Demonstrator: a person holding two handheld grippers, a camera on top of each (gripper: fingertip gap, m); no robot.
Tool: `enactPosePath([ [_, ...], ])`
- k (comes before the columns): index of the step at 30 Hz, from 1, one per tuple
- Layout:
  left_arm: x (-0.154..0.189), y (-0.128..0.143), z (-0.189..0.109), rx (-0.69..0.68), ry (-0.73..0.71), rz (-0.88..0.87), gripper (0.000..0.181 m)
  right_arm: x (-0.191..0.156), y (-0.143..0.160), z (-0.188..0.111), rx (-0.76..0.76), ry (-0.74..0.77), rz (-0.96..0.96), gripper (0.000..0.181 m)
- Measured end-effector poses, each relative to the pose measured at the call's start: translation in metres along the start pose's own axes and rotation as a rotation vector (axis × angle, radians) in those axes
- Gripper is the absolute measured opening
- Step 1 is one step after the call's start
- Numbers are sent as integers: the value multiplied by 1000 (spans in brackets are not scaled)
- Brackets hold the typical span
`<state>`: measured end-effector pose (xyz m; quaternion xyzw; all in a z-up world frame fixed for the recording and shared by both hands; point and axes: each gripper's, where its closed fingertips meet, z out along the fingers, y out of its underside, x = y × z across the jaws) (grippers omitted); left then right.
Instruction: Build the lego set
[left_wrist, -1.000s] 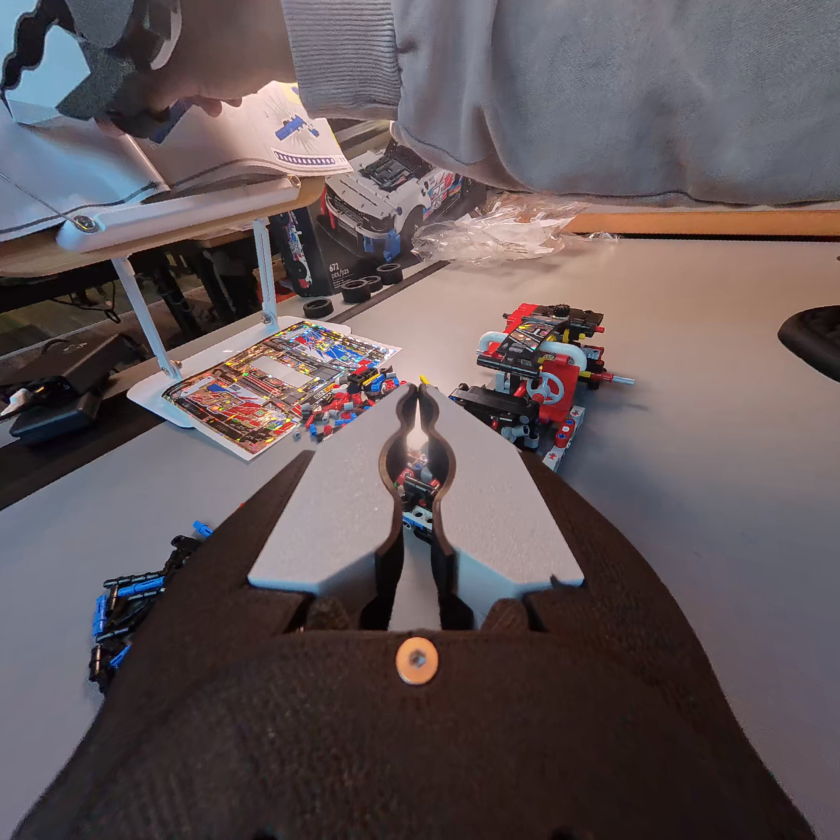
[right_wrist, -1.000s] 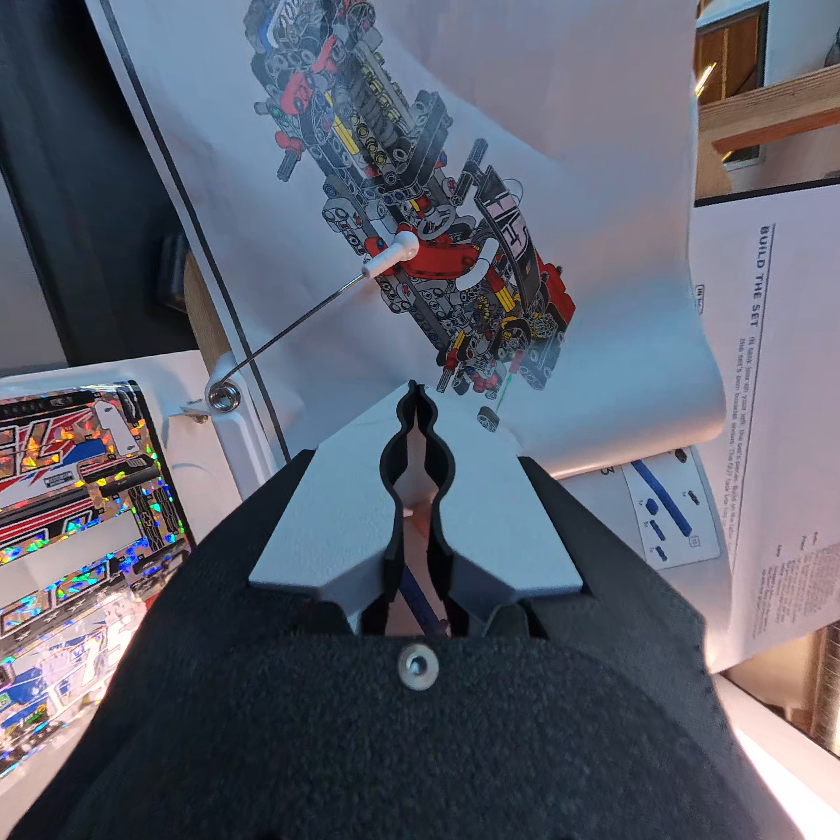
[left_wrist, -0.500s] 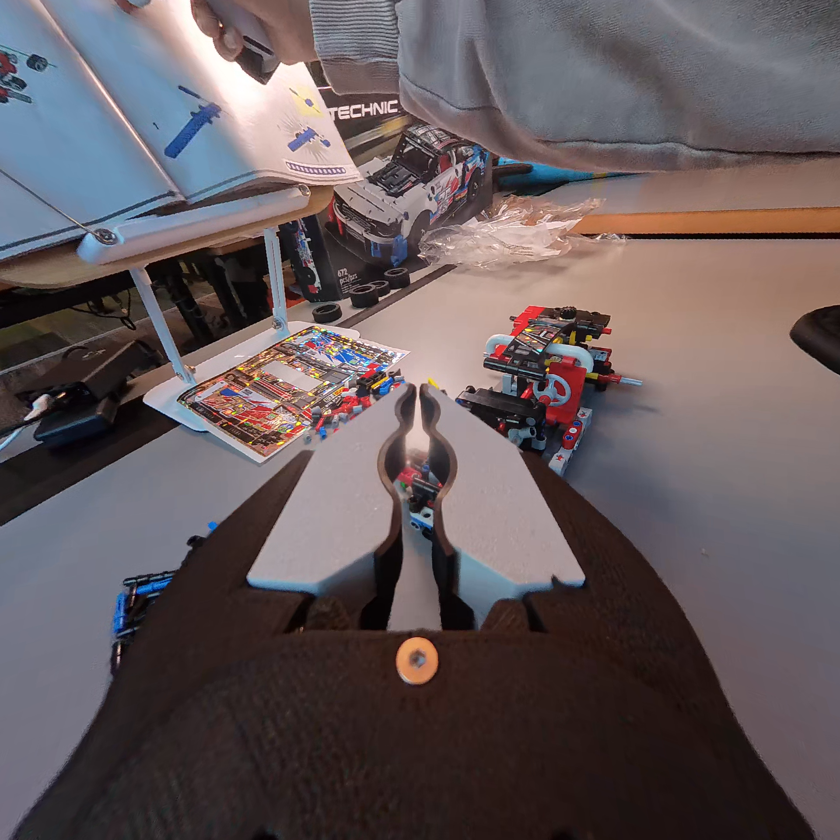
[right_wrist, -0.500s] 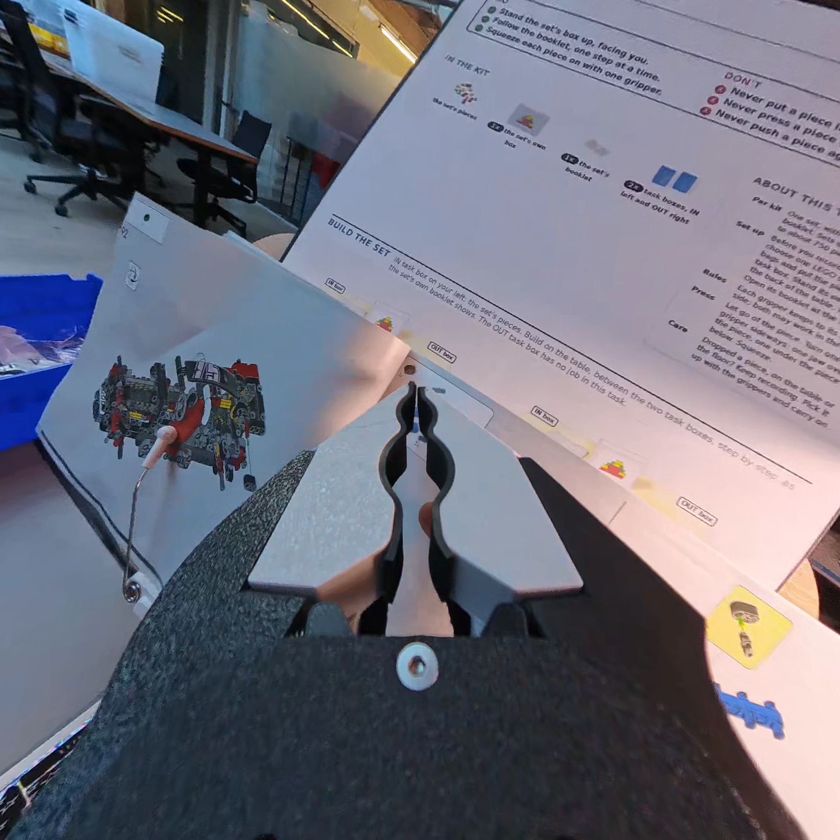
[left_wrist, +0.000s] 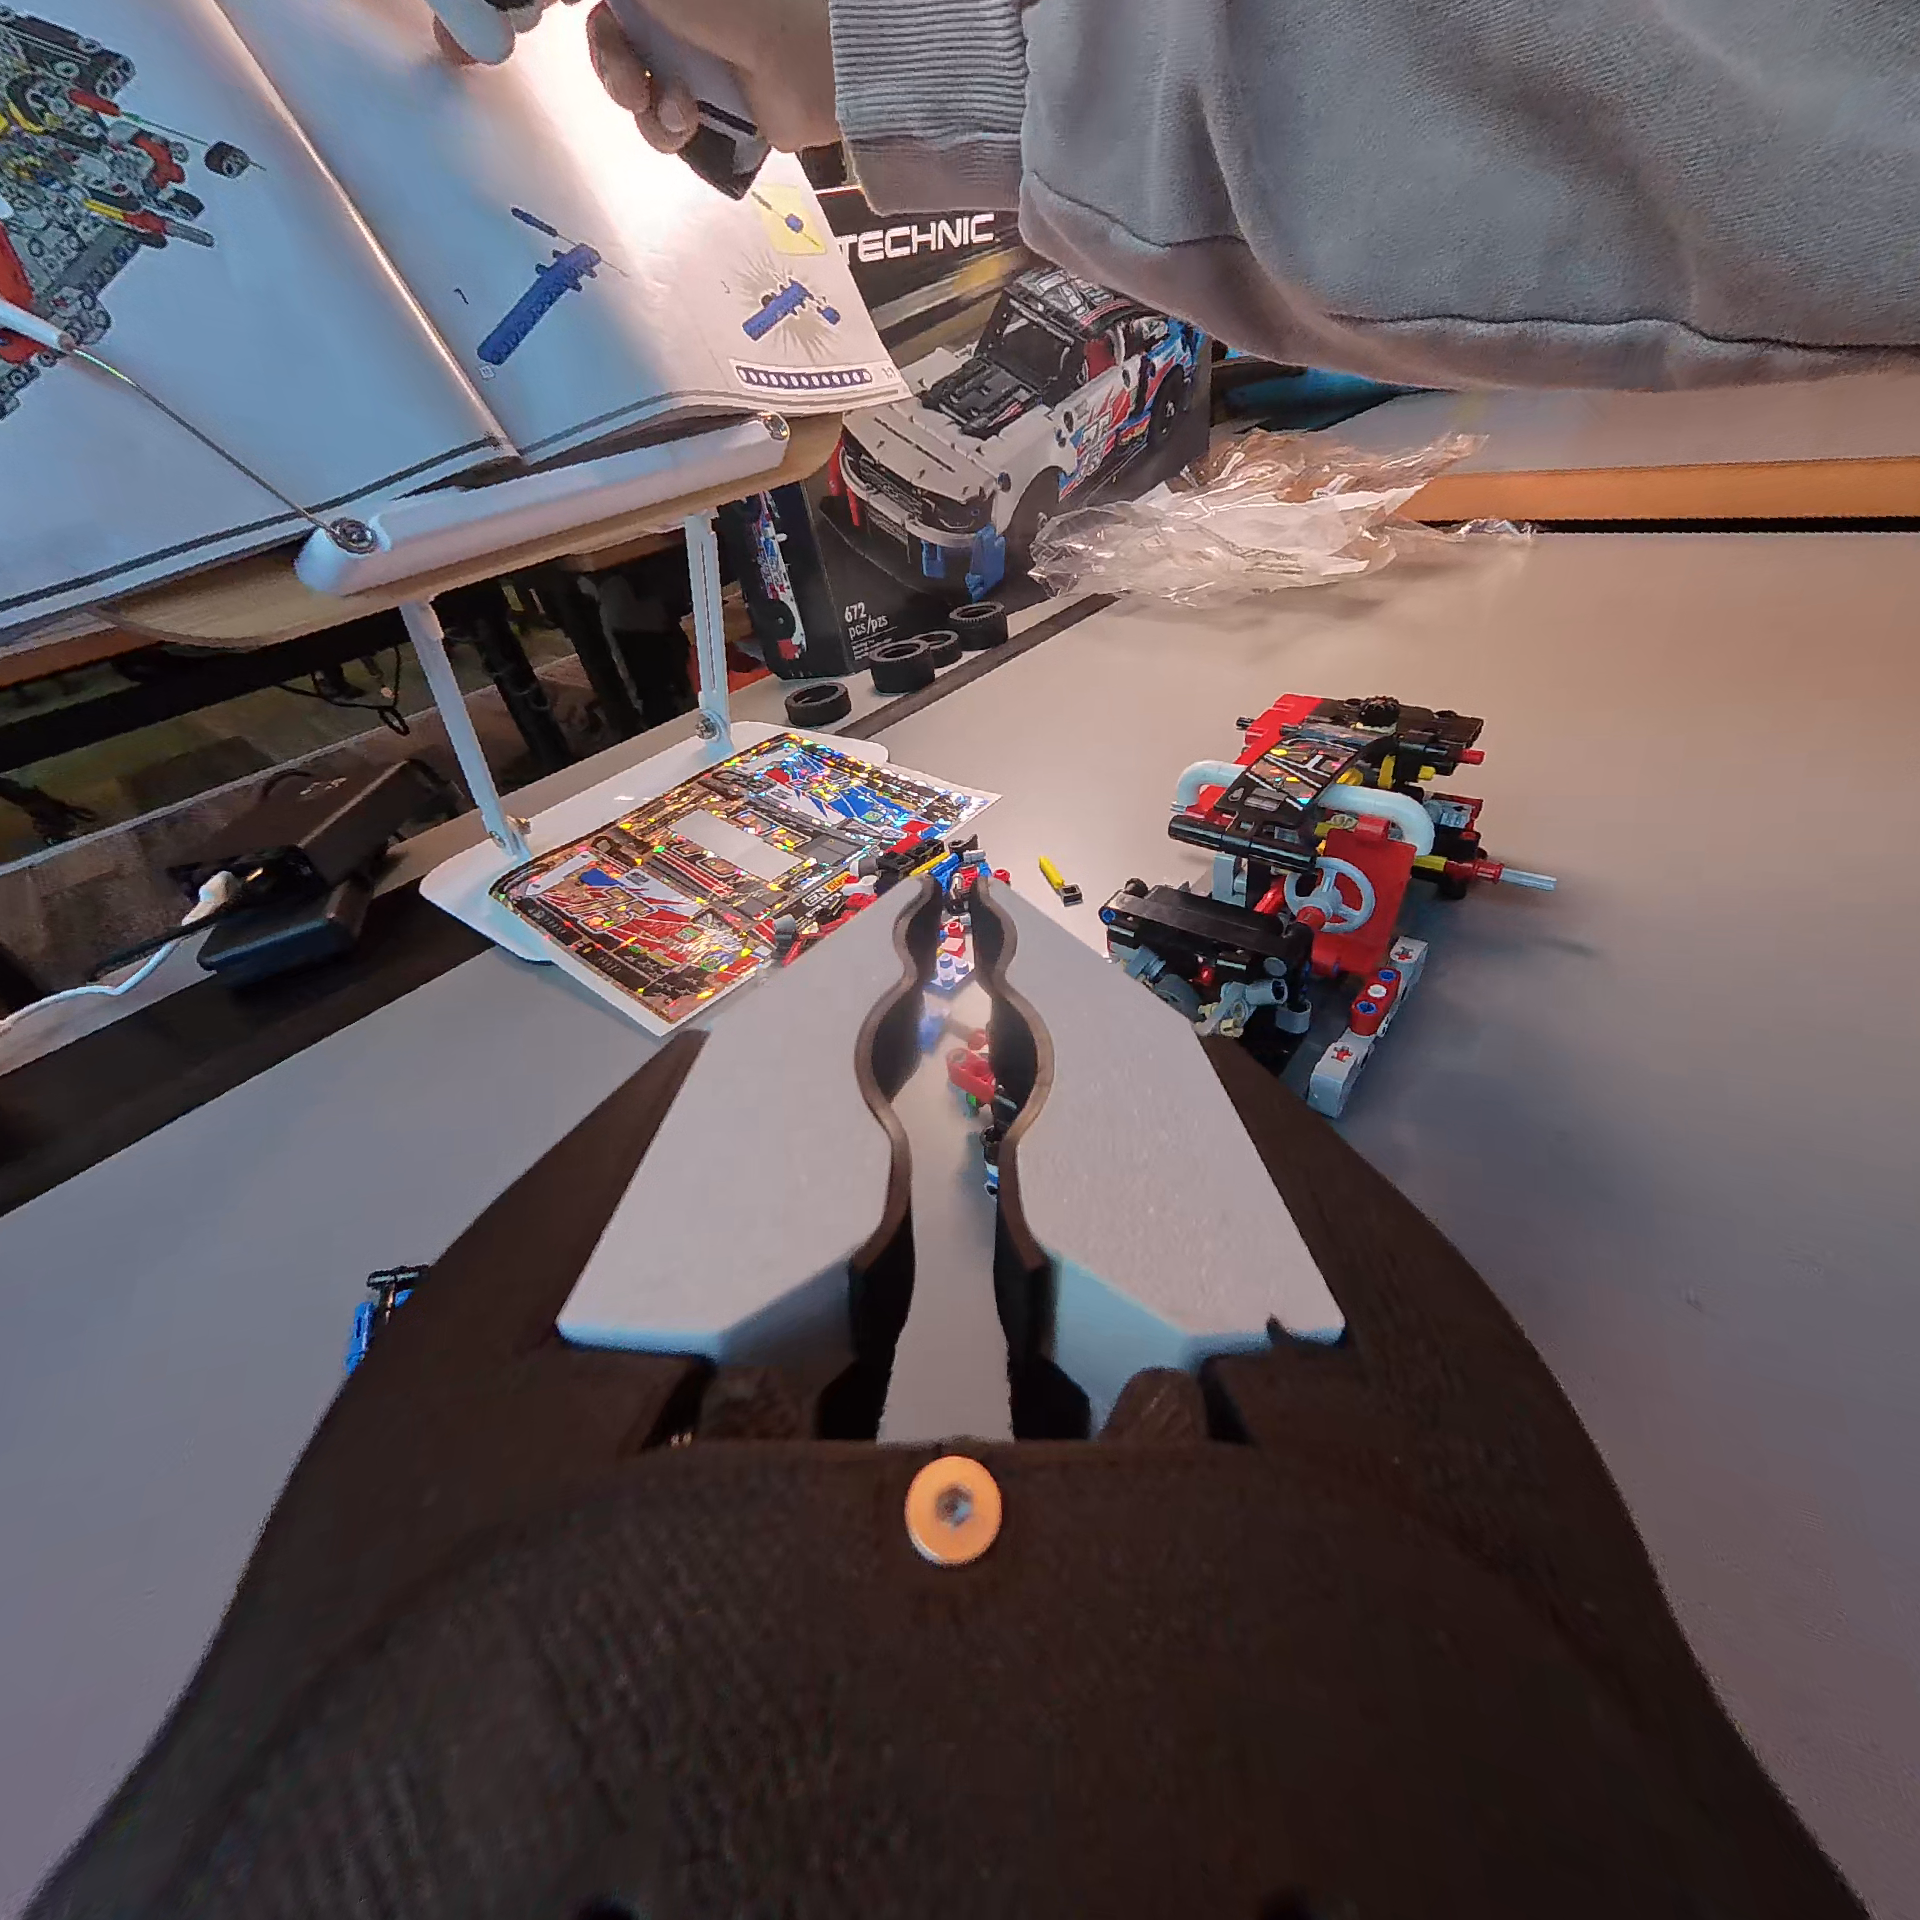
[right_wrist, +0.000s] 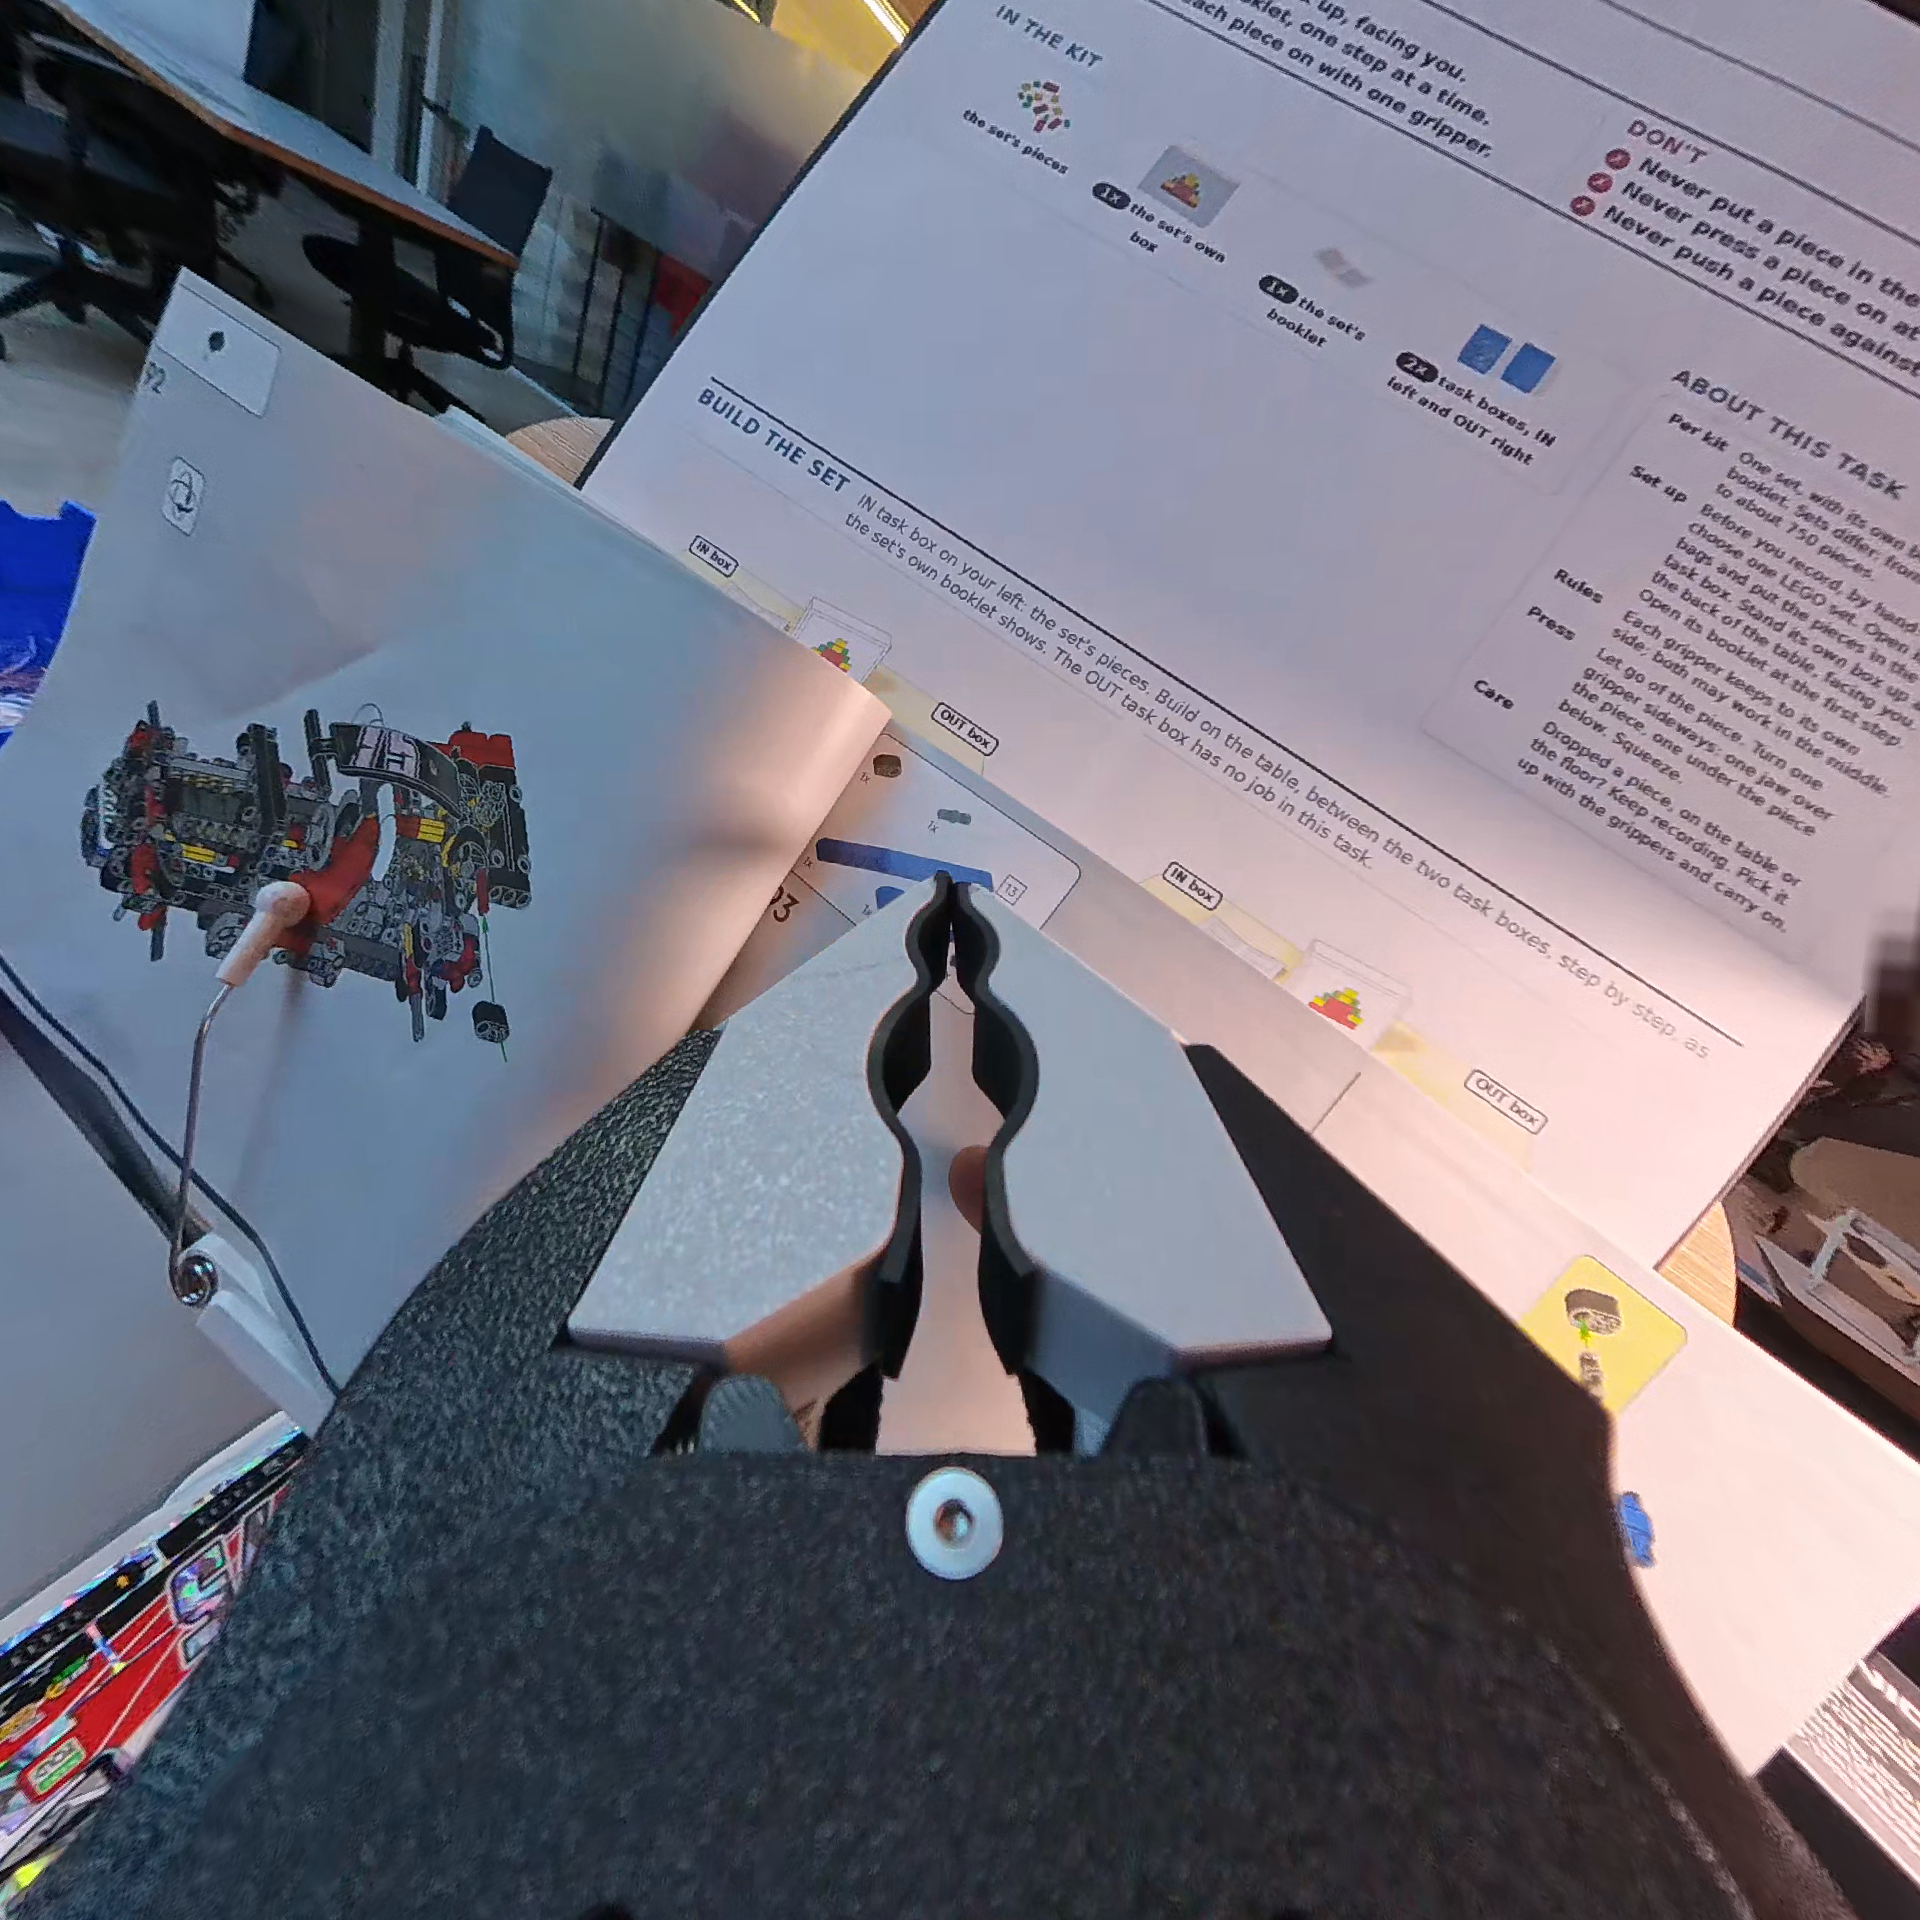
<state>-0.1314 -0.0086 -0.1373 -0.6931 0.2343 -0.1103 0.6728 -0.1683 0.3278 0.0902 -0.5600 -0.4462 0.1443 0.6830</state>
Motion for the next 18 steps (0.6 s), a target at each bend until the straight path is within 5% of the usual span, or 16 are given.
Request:
enactPosePath([
  [10, -1, -1, 0, -1, -8, -2, 3, -1, 13, -24, 3, -25, 15, 0],
  [18, -33, -25, -19, -66, -102, 29, 1, -61, 60, -146, 49, -234, 122, 3],
])
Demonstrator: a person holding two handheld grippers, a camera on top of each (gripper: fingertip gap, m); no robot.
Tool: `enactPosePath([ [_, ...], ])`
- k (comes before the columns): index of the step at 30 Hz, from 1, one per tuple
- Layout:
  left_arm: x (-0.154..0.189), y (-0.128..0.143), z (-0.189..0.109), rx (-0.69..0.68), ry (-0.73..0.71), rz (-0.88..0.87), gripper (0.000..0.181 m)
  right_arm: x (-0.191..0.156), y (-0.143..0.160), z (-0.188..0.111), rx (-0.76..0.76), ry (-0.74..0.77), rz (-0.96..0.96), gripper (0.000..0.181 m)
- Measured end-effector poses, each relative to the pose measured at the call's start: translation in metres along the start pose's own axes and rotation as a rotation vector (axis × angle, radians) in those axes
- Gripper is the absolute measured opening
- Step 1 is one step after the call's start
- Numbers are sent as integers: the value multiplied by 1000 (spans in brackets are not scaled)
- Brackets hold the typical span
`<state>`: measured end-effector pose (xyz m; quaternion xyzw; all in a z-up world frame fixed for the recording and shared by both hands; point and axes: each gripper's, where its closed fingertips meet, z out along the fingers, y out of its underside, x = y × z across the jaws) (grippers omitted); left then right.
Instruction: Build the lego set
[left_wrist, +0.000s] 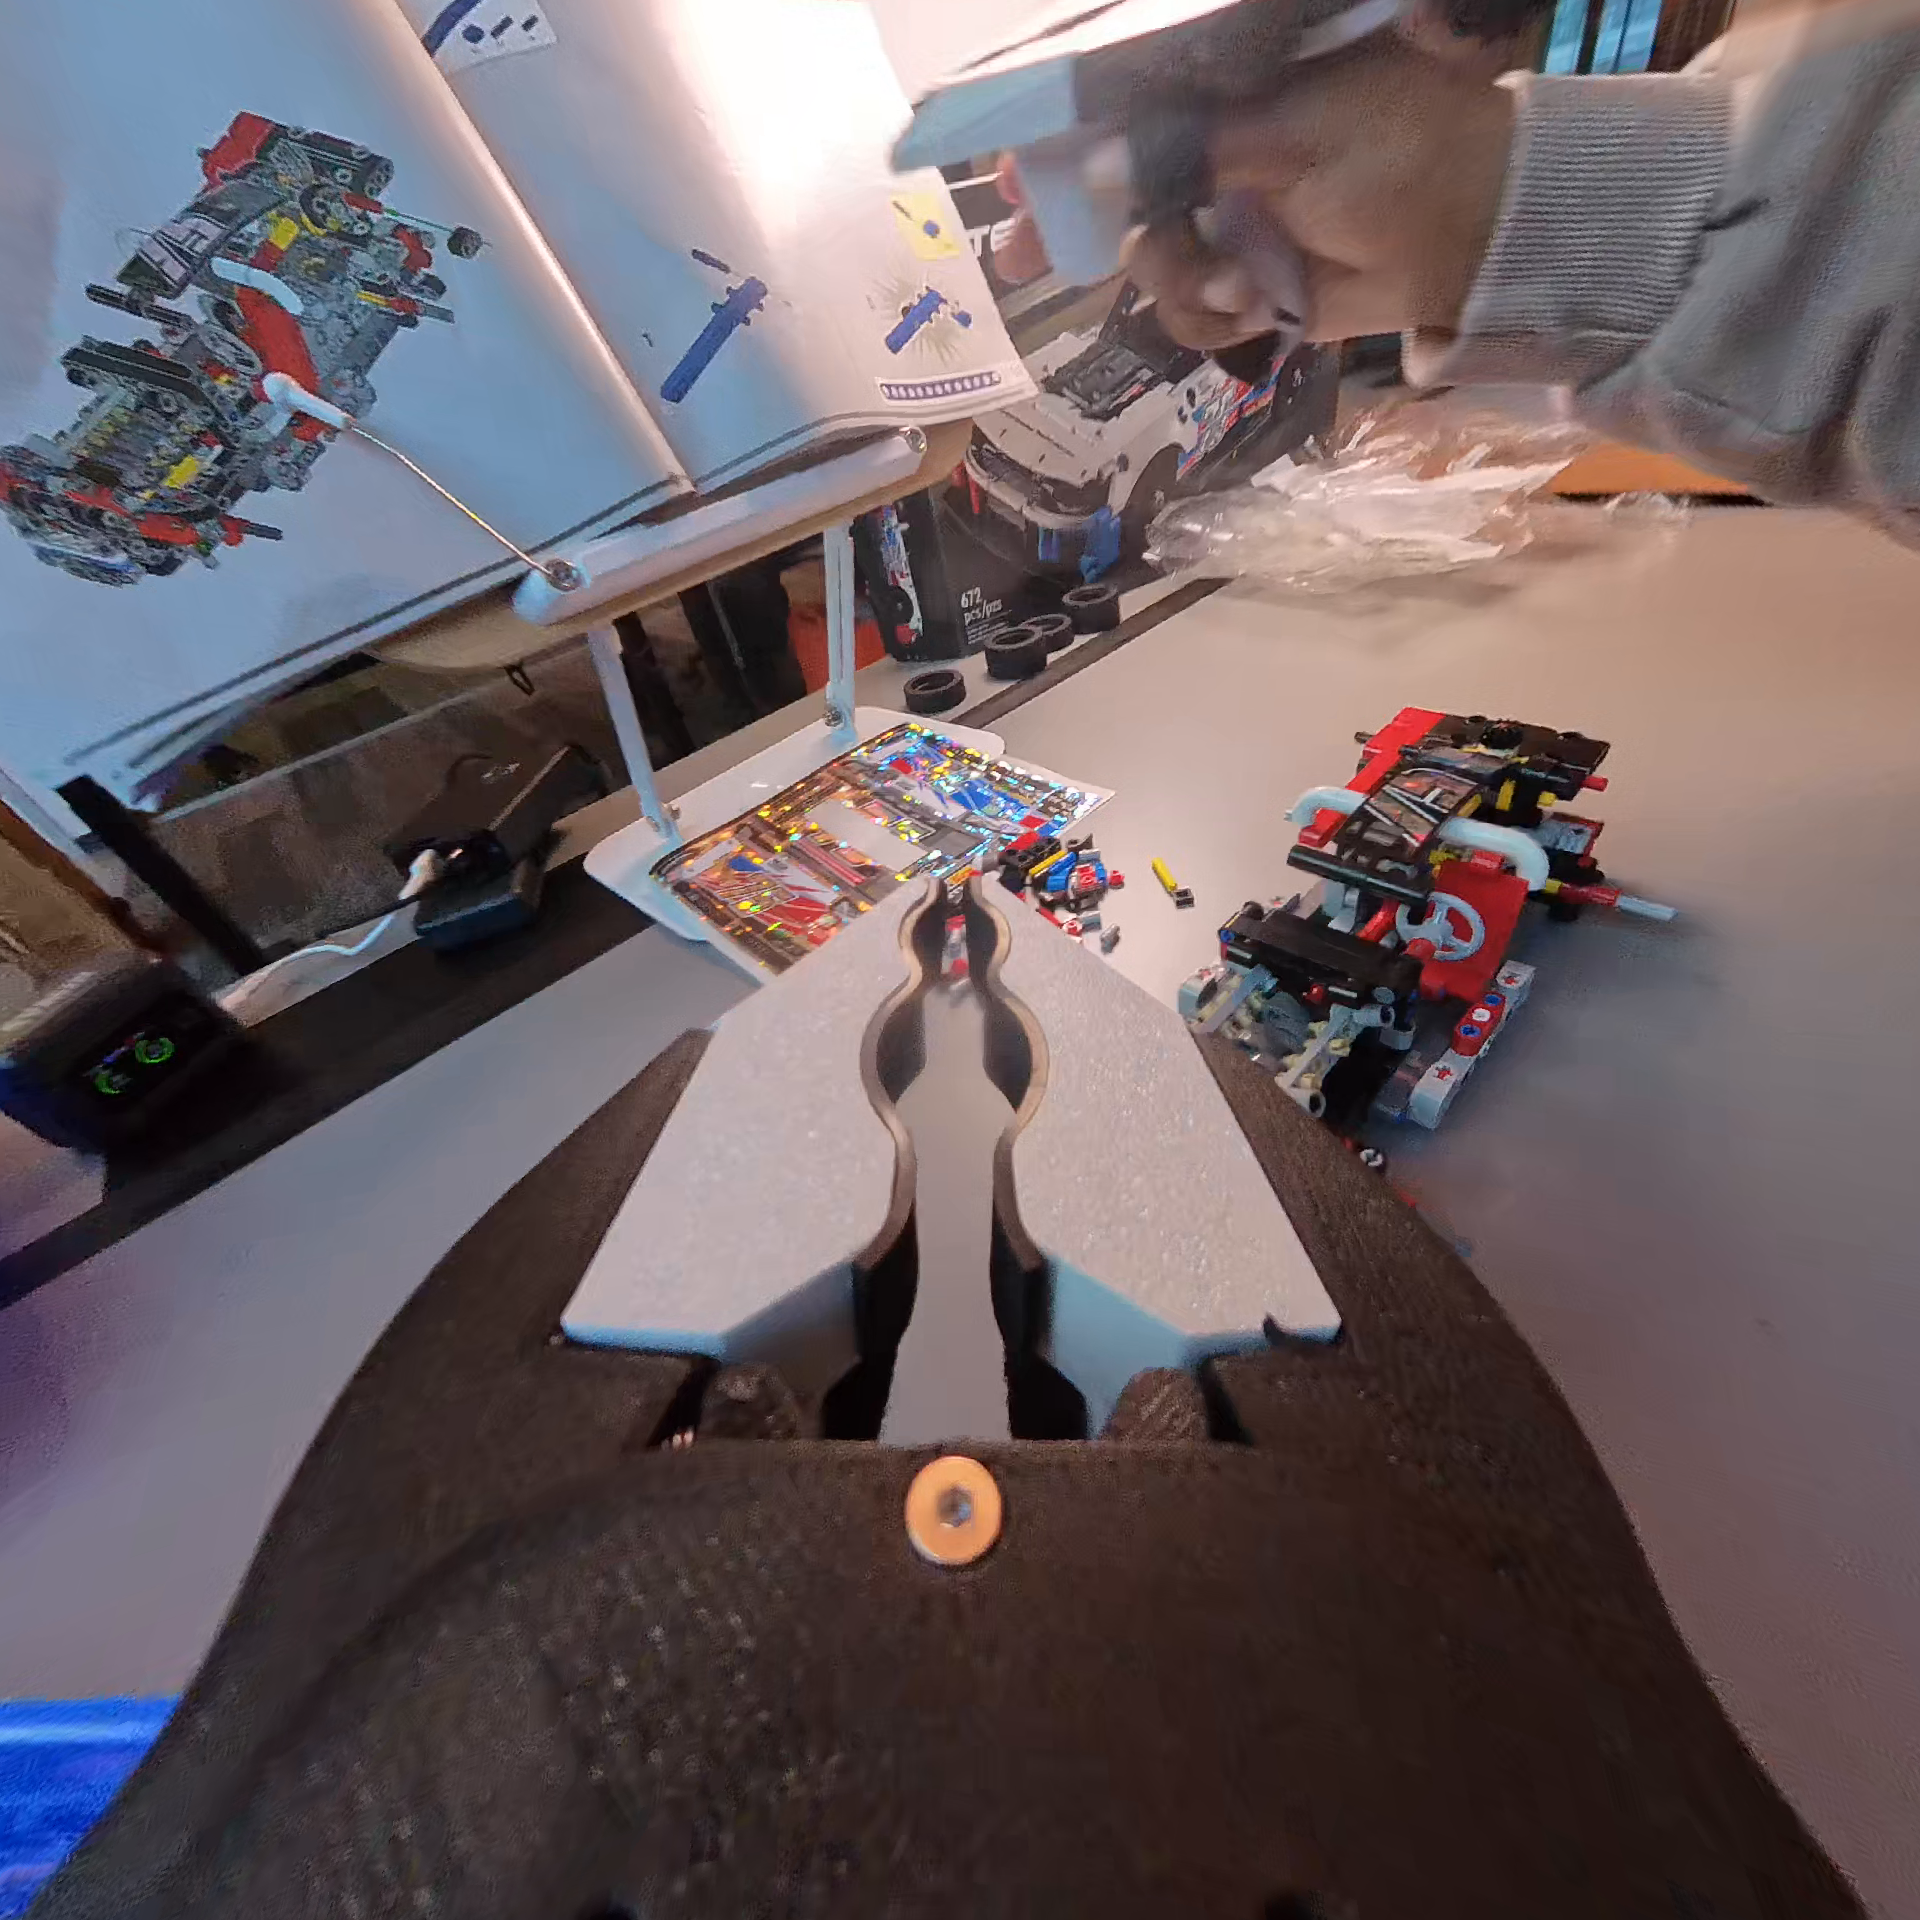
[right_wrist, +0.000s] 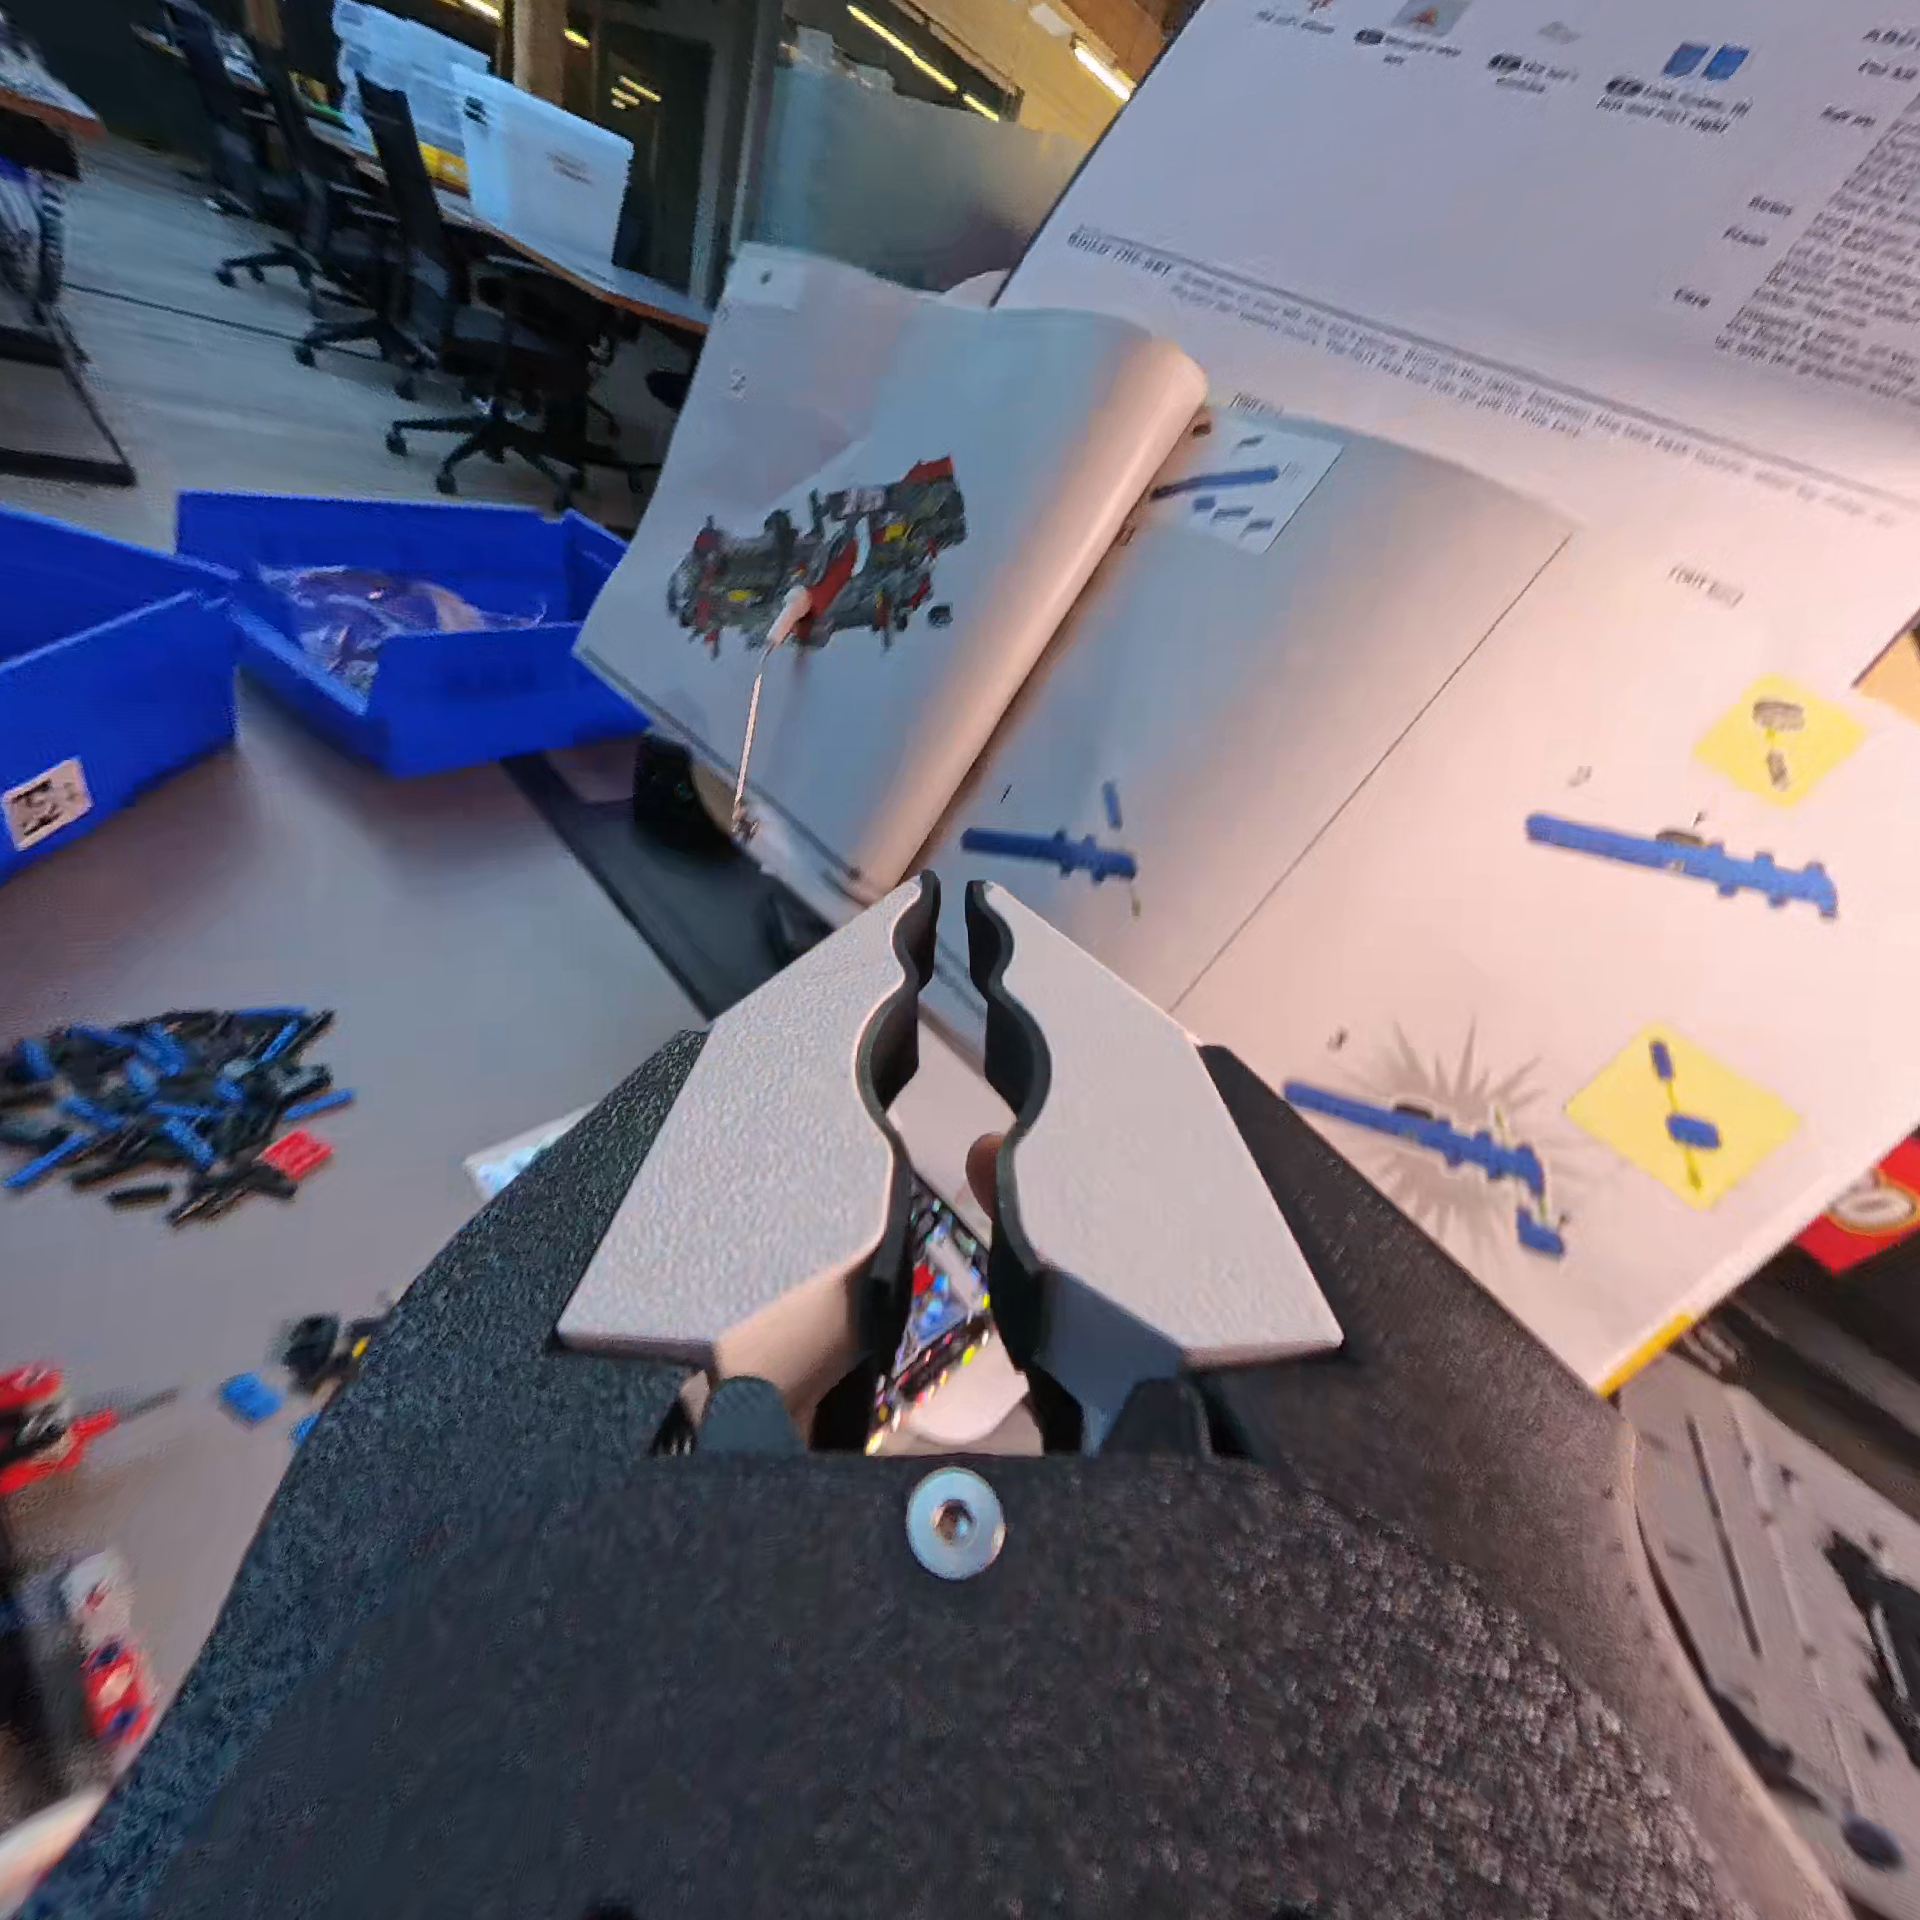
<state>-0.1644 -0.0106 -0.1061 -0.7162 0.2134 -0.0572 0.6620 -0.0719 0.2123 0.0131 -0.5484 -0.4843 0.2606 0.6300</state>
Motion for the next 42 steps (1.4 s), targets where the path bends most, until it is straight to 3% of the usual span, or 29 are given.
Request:
enactPosePath([
  [4, -41, -23, -23, -180, -20, 92, 0, -28, 59, -79, -86, -16, -29, 3],
  [7, -59, -9, -22, -449, 97, 128, 5, -36, 105, -130, -162, 33, -75, 5],
  [13, -86, 73, 8, -943, 364, 328, 10, -54, 153, -189, -160, 92, 54, 6],
  [17, -81, 107, 20, -1086, 522, 367, 9, -55, 171, -202, -157, 96, 114, 6],
  [24, -82, 146, 29, -1185, 564, 359, 10, -50, 179, -203, -140, 98, 149, 6],
  [42, -80, 155, 40, -1185, 553, 321, 10, -55, 186, -203, -171, 88, 128, 3],
])
